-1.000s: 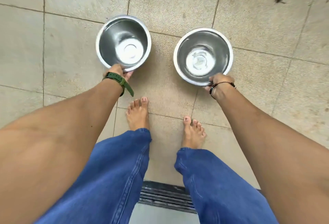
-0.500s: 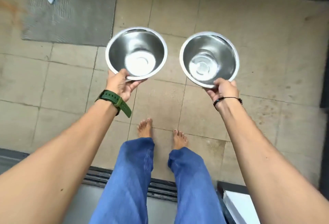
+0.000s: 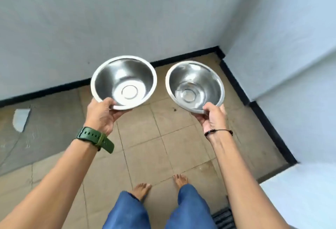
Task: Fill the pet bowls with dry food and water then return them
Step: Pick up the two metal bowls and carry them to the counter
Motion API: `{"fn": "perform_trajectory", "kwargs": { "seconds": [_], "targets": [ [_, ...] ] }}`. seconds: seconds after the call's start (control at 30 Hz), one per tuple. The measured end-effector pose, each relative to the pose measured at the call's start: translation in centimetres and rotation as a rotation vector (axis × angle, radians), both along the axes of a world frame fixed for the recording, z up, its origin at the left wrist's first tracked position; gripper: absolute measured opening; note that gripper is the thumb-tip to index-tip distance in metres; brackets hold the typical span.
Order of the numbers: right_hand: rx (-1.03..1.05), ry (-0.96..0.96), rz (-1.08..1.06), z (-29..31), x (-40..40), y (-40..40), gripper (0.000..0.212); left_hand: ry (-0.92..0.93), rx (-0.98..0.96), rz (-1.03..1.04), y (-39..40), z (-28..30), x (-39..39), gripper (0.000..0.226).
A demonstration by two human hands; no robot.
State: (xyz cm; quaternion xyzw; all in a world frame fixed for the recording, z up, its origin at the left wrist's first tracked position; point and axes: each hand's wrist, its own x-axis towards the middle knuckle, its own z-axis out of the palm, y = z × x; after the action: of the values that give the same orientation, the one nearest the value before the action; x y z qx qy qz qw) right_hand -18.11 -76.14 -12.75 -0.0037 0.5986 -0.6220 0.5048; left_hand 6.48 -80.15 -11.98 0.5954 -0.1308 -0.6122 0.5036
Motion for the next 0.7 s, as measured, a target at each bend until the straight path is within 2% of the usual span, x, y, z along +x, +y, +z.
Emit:
{"fn": "perform_trajectory", "kwargs": {
  "seconds": [0.17,0.4,0.7],
  "targets": [
    [-0.062,-0.045,-0.260,4.4,1.8,3.7,0.033,-0.082,-0.086,-0.351,-2.2,5.2,-0.9,0.039],
    [-0.104,0.056,-0.495,8.7,1.4,10.3,0.040,-0.109,-0.218,-0.637,-3.5,9.4,-5.4,0.032],
    [-0.193,0.148,-0.833,11.9,2.1,22.2,0.035,-0.006,-0.266,-0.989,3.7,12.8,-11.1,0.033]
  ]
}}
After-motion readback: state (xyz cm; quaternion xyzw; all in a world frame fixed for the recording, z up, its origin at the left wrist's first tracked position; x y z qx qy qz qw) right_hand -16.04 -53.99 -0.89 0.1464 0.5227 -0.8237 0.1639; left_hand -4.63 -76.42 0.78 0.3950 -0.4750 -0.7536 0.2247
